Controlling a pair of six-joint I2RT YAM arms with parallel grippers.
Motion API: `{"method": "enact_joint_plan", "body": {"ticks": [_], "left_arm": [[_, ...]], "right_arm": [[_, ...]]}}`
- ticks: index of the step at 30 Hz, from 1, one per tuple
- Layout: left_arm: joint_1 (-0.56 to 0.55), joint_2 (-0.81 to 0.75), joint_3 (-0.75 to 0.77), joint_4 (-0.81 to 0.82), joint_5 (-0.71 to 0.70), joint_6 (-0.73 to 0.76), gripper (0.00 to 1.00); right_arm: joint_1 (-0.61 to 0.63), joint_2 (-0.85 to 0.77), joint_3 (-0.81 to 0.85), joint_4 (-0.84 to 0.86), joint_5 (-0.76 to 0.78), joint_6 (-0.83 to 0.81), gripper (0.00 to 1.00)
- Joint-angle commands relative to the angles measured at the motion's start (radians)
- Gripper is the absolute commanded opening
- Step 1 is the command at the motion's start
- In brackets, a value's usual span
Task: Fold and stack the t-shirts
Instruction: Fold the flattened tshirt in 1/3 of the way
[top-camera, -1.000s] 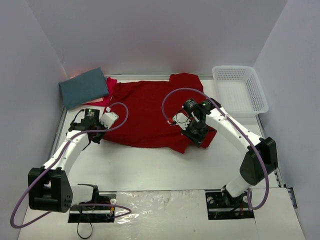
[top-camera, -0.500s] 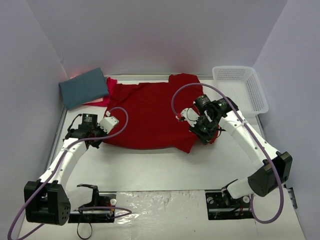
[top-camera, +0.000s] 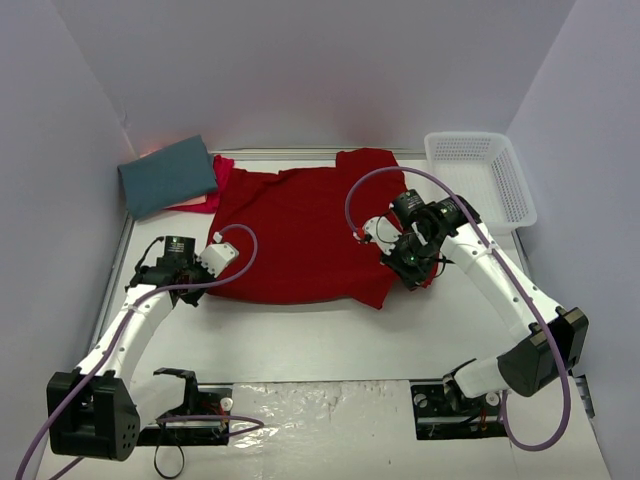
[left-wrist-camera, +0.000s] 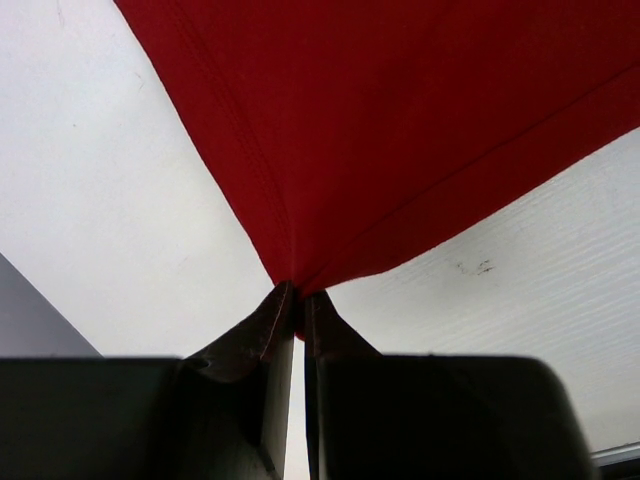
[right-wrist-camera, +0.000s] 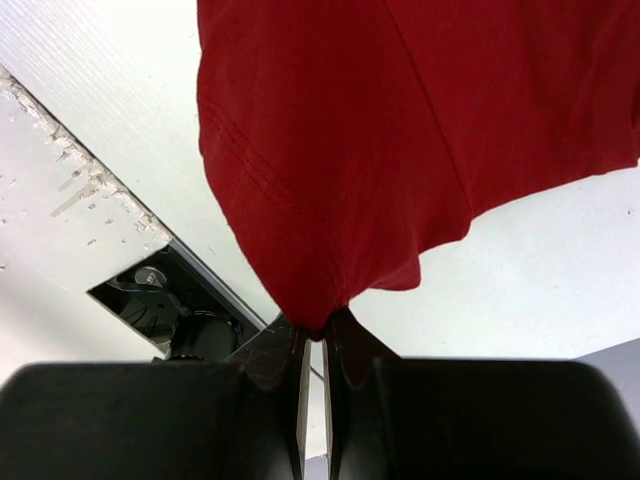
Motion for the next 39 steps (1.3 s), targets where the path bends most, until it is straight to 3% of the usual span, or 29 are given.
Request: {"method": "enact_joint_plan", "body": {"ticks": [1,39], "left_arm": [[0.007,-0.031,-0.004,-0.024,0.017,0.009,0.03],[0.012,0.116,0.154,0.015,-0.054,0.017,0.02]], "right_arm": [[-0.006,-0.028,-0.018,-0.054,-0.006,-0.018,0.00],[-0.104,0.250,0.362,-0.021,0.109,-0.031,0.00]]}}
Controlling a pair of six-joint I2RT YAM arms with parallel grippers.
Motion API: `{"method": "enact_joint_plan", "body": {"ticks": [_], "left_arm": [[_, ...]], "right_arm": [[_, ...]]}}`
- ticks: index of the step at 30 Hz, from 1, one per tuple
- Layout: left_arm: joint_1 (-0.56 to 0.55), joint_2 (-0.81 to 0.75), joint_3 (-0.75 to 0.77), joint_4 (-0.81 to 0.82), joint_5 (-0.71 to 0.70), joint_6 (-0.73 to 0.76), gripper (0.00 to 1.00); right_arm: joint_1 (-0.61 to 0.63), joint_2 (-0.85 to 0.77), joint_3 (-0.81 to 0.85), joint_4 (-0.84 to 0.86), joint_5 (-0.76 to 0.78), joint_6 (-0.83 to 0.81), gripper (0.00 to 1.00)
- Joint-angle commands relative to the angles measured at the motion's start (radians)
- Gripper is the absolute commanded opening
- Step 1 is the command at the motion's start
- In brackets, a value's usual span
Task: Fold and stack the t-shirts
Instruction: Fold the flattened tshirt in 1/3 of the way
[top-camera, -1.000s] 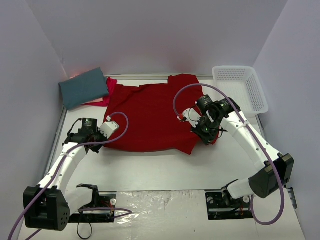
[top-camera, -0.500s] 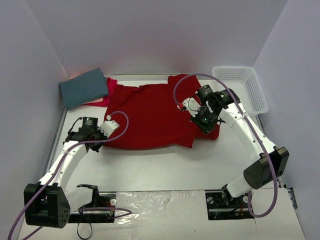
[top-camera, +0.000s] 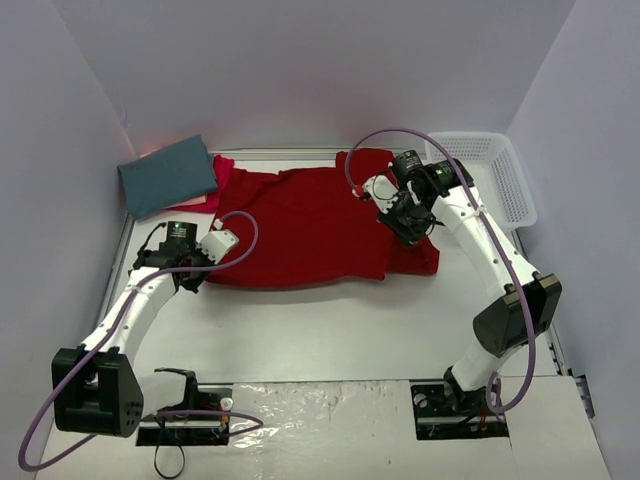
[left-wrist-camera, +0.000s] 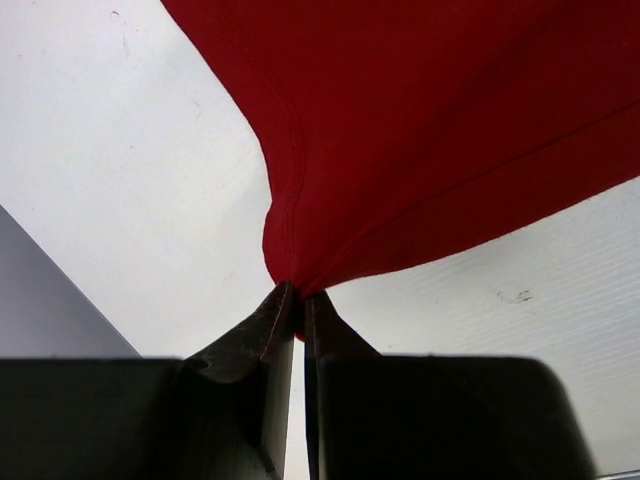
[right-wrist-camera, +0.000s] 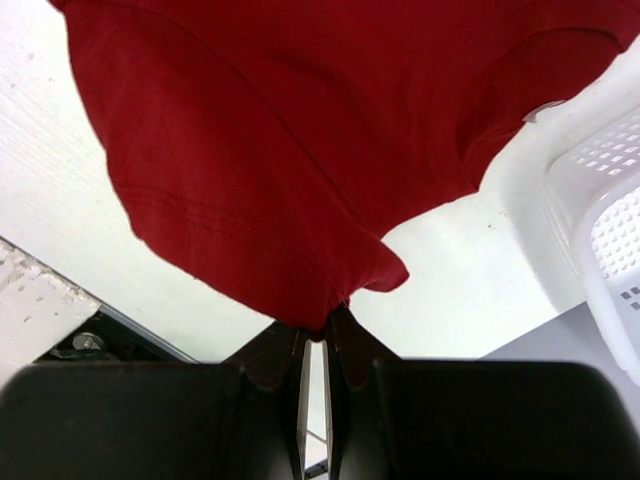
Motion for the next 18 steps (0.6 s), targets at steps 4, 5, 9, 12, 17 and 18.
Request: {"method": "enact_joint_plan", "body": {"ticks": [4,5,9,12,17,18], "left_arm": [[0.013,0.048,0.077,0.007,-0.013,0.020,0.02],[0.013,0.055,0.086,0.009,-0.013,0.022,0.02],[0.015,0.100,0.112,0.009,-0.012,0.033,0.02],[0.017,0.129,0.131,0.014,-0.012,0.042,0.02],[0.020,0.177,0.161,0.015,-0.010,0.054,0.02],[0.021,0.193,0.171,0.018,-0.010,0.056,0.02]], "right_arm": [[-0.035,0.061,0.099,-0.030,0.024,-0.018,0.00],[-0.040,0.077,0.106,-0.030,0.026,-0.018,0.00],[-0.060,0.122,0.146,-0.027,0.027,-0.022,0.00],[-0.075,0.159,0.183,-0.024,0.022,-0.027,0.00],[-0.093,0.231,0.249,-0.024,0.009,-0.036,0.00],[-0.097,0.240,0.258,-0.024,0.009,-0.038,0.00]]}}
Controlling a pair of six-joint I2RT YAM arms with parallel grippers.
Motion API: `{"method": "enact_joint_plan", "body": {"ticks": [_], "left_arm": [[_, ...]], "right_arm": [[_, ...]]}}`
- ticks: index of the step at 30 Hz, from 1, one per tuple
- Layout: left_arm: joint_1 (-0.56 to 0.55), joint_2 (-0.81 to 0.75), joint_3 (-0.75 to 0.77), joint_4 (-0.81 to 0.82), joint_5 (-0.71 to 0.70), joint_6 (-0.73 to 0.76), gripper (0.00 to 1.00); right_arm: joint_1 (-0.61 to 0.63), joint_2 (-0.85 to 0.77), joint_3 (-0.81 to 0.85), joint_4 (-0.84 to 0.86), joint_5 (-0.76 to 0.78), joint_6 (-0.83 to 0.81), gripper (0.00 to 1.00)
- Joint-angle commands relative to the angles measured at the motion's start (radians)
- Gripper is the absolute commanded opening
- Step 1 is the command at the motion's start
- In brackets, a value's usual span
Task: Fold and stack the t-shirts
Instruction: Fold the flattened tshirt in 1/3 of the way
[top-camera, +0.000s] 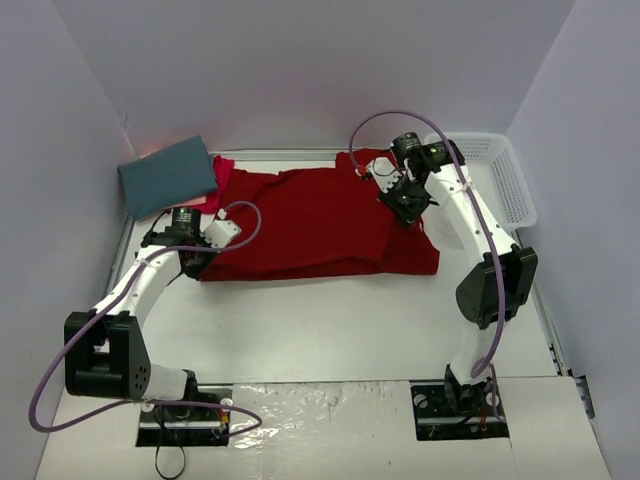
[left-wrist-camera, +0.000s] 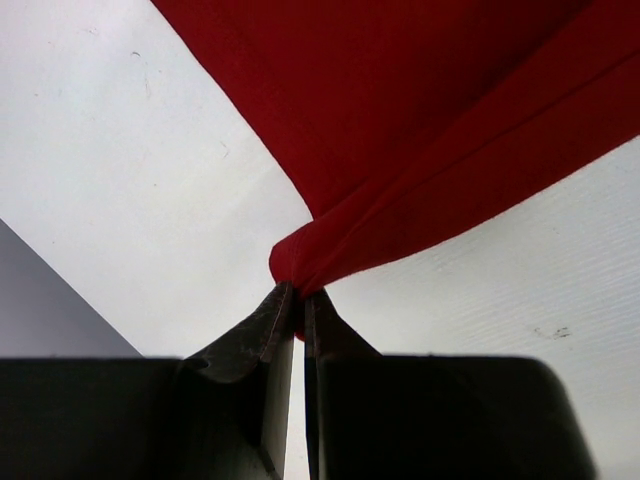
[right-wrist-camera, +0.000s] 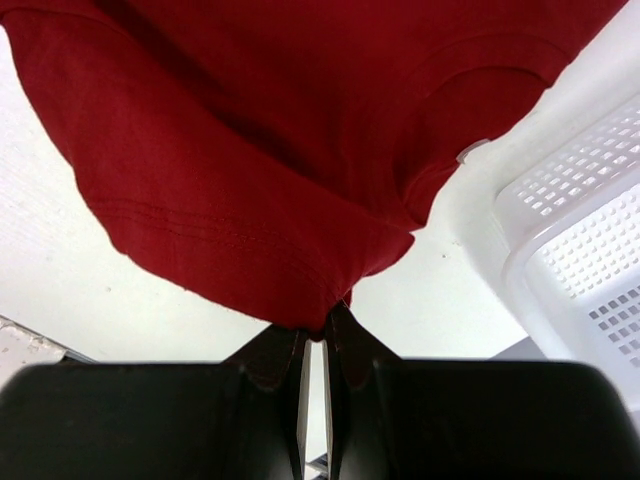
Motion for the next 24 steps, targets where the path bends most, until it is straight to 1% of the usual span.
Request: {"method": "enact_joint_plan", "body": {"ticks": [1,15,24], "left_arm": [[0.011,0.023,0.057,0.007,-0.008,0.025,0.02],[0.015,0.173,0.152,0.034,-0.015,0.029,0.02],[0.019,0.256,0.204,0.043,-0.011,0.037,0.03]], "right_arm": [[-0.013,0.047,0.060,-0.031,0.004,-0.019,0.00],[-0.049,0.219,0.238,-0.036,0.005,-0.023,0.00],[-0.056,0.309,0.312,-0.048,0.010,-0.023,0.00]]}}
